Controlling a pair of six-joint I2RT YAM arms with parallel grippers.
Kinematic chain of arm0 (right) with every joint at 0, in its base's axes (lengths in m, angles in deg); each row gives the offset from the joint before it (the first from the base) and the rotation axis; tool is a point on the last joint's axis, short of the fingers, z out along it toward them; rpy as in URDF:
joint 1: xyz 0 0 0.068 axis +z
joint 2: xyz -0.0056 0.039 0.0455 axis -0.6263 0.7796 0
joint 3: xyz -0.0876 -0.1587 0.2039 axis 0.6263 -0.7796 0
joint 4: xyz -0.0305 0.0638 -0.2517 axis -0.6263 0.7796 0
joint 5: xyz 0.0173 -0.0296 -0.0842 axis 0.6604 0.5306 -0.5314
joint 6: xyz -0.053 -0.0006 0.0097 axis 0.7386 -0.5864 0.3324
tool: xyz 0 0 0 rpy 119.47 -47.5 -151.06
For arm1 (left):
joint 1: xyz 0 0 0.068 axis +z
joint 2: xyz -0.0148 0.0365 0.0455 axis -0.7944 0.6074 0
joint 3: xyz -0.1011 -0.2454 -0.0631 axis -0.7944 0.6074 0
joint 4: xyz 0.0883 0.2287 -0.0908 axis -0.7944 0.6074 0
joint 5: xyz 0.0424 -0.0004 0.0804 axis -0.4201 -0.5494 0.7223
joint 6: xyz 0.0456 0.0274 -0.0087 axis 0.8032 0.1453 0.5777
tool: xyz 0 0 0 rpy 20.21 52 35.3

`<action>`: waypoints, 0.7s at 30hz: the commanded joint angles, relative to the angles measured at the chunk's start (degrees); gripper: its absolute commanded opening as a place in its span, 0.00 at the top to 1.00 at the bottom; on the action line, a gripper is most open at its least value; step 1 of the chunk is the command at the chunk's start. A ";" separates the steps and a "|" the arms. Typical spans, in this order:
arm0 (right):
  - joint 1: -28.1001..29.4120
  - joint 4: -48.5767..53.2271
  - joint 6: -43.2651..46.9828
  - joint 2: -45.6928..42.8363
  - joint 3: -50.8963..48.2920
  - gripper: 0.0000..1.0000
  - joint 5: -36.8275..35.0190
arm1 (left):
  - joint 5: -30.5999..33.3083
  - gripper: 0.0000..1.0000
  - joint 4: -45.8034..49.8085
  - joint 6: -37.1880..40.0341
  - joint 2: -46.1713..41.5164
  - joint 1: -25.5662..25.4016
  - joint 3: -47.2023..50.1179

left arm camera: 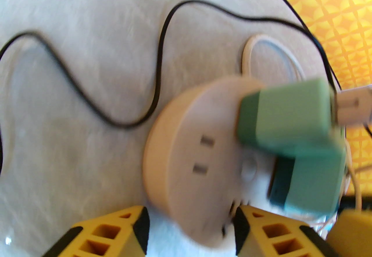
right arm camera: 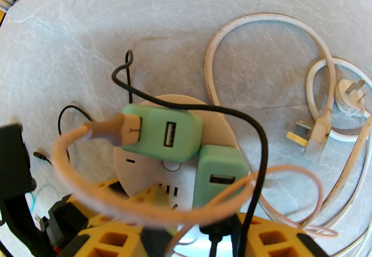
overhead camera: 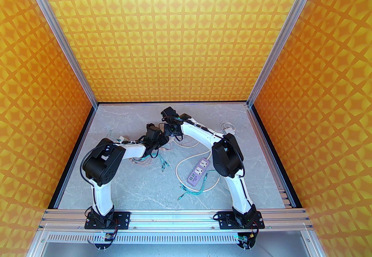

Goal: Pull the plug off the socket

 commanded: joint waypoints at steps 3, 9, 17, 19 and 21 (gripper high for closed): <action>-0.65 -0.90 4.63 -2.81 -0.34 0.45 2.47 | -5.45 0.33 17.76 4.87 -3.69 2.33 2.15; -0.67 0.19 6.06 -3.25 -0.31 0.44 3.76 | -8.38 0.27 18.96 14.60 -7.28 4.30 0.86; -0.68 1.79 1.95 1.53 1.68 0.48 -0.78 | -9.40 0.25 19.75 16.78 -15.86 10.25 4.58; -0.76 2.31 1.87 3.02 2.94 0.49 -1.83 | -9.41 0.24 20.43 17.21 -18.36 10.98 5.18; -0.94 1.84 1.74 4.16 3.58 0.51 -2.19 | -9.39 0.24 21.12 17.51 -20.73 11.19 5.60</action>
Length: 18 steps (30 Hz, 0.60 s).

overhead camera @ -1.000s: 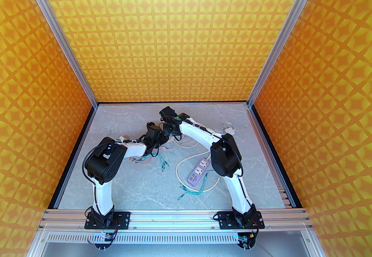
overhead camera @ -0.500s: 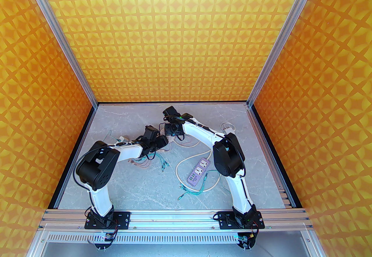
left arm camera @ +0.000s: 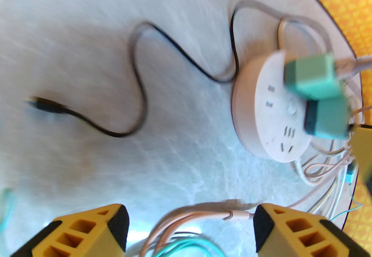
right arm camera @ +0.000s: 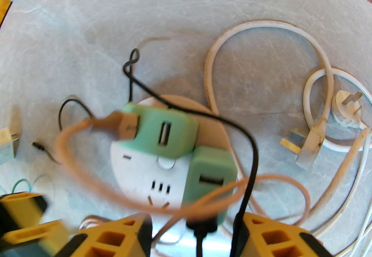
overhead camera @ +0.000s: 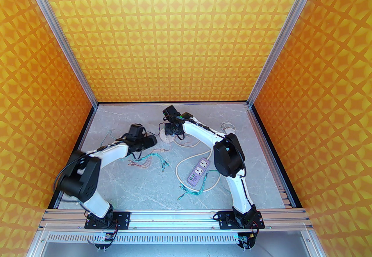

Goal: Pull the plug off the socket

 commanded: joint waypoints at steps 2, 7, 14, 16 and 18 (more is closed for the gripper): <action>-0.51 0.92 -1.06 3.91 2.86 0.52 -1.95 | -1.13 0.23 2.81 2.03 -4.51 0.20 1.07; -0.60 1.72 -0.23 5.76 5.26 0.63 -3.16 | -1.31 0.23 2.96 1.76 -6.24 0.19 1.67; -0.90 2.04 6.17 4.36 5.70 0.77 -2.09 | -2.84 0.23 1.83 2.17 -5.85 0.19 2.26; -0.91 1.60 9.61 3.51 5.29 0.77 -0.29 | -3.74 0.23 1.27 2.40 -5.09 0.11 2.18; -0.87 1.19 13.00 2.36 4.68 0.77 1.19 | -4.82 0.24 0.88 2.99 -3.69 -0.15 1.79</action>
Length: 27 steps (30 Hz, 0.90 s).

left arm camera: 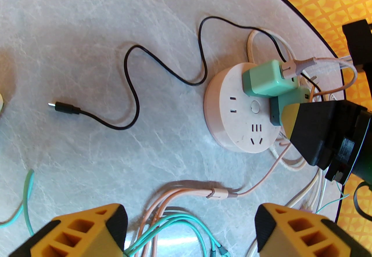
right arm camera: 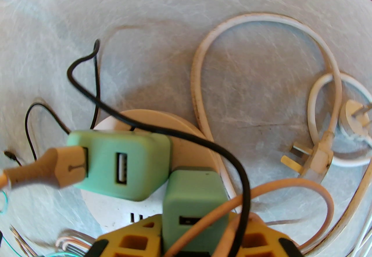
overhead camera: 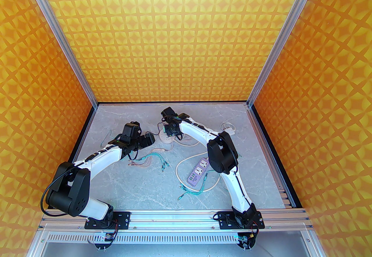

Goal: Pull the plug off the socket

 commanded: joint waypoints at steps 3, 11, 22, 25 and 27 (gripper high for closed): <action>-0.45 -0.12 11.43 -3.52 1.10 0.75 5.67 | -3.21 0.25 -1.74 2.98 4.18 -1.32 -0.59; -0.56 -0.78 15.43 -3.56 0.16 0.74 9.12 | -5.76 0.31 -11.53 5.27 13.16 -2.51 -3.39; -1.87 -2.76 14.41 -3.73 -1.66 0.73 12.50 | -0.34 0.32 -15.73 10.92 20.21 -4.07 -7.76; -2.02 -3.34 14.19 -3.58 -1.92 0.73 14.27 | 1.59 0.33 -16.66 12.96 22.47 -5.11 -7.84; -2.12 -3.60 14.21 -3.44 -1.71 0.73 14.82 | 2.71 0.34 -17.10 14.27 23.75 -5.97 -7.62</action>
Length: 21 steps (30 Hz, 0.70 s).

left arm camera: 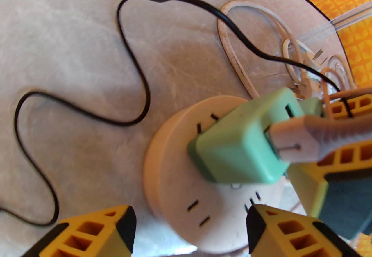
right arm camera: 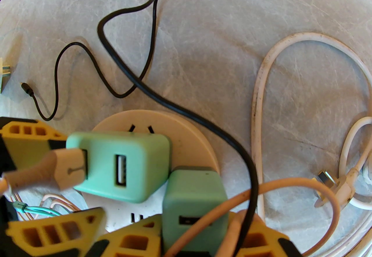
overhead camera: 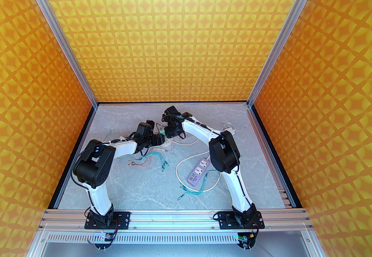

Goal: Pull the plug off the socket

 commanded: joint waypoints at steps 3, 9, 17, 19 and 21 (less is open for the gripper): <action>-0.43 -2.78 0.85 -2.82 -0.28 0.73 3.30 | 6.93 0.36 -1.34 5.14 3.60 -2.86 0.20; -0.72 -3.21 1.21 -3.18 -0.69 0.73 3.89 | 10.27 0.41 0.18 5.04 6.43 -3.60 0.71; -0.75 -1.55 0.87 -2.67 1.29 0.73 2.25 | 10.54 0.47 3.46 3.56 8.16 -3.65 0.03; -0.44 -0.93 0.62 -2.77 1.68 0.73 0.80 | 10.56 0.46 5.11 3.66 8.49 -3.68 -1.00; 0.36 -0.07 0.74 -2.54 2.48 0.73 -0.96 | 10.54 0.47 6.54 3.65 8.80 -3.65 -2.07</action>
